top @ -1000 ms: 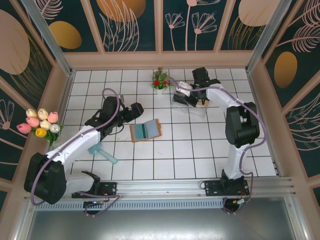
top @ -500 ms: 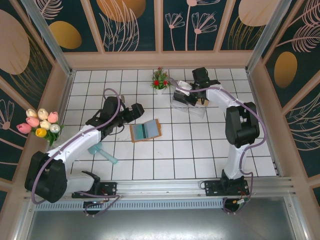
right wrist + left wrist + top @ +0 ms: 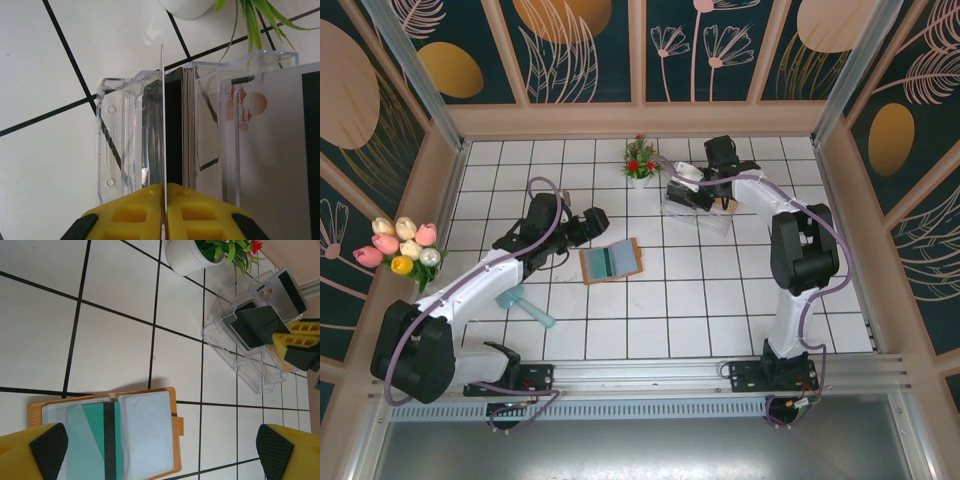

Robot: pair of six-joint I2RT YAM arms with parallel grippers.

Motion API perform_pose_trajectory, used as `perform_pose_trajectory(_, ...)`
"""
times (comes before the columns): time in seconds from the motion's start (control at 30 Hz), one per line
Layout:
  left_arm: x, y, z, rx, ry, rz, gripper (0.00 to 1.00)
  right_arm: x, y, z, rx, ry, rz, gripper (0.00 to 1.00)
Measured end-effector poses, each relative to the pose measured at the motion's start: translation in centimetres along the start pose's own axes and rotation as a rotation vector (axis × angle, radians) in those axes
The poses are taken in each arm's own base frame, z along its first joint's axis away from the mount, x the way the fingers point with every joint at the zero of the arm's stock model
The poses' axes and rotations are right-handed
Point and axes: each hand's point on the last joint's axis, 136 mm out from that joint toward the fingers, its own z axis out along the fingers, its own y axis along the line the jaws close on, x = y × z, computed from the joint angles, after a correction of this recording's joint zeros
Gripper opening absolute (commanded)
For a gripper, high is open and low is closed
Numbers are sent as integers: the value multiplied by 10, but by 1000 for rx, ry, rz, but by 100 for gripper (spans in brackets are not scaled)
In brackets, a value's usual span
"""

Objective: Take the credit cards out of the card holder

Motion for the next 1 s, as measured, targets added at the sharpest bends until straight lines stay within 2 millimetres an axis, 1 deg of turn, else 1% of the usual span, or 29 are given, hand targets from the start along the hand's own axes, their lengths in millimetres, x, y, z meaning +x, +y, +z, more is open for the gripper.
perform_pose_trajectory(0.1,0,0,0,0,0,0,98,1,1,1,-2,3,2,19)
perform_pose_trajectory(0.17,0,0,0,0,0,0,98,2,1,2,0,7,3,21)
perform_pose_trajectory(0.43,-2,2,0,-4,-5,-4,98,4,0,3,4,14,14,21)
perform_pose_trajectory(0.53,-3,5,-1,-15,-15,-9,98,0,1,-2,9,-4,46,23)
perform_pose_trajectory(0.63,-2,13,-5,-36,-24,-20,99,-9,-1,-21,32,-38,94,26)
perform_pose_trajectory(0.73,1,24,-12,-63,-35,-41,99,-29,-8,-56,84,-106,165,29)
perform_pose_trajectory(0.8,4,33,-16,-83,-40,-59,98,-44,-9,-84,107,-174,235,32)
perform_pose_trajectory(0.83,5,37,-17,-91,-40,-65,98,-50,-8,-95,112,-203,266,33)
perform_pose_trajectory(0.9,10,45,-16,-109,-32,-82,99,-66,0,-115,111,-273,345,33)
perform_pose_trajectory(0.97,16,54,-15,-126,-21,-100,96,-79,13,-124,93,-326,423,34)
perform_pose_trajectory(1.0,20,58,-14,-135,-12,-112,94,-85,23,-125,68,-347,478,33)
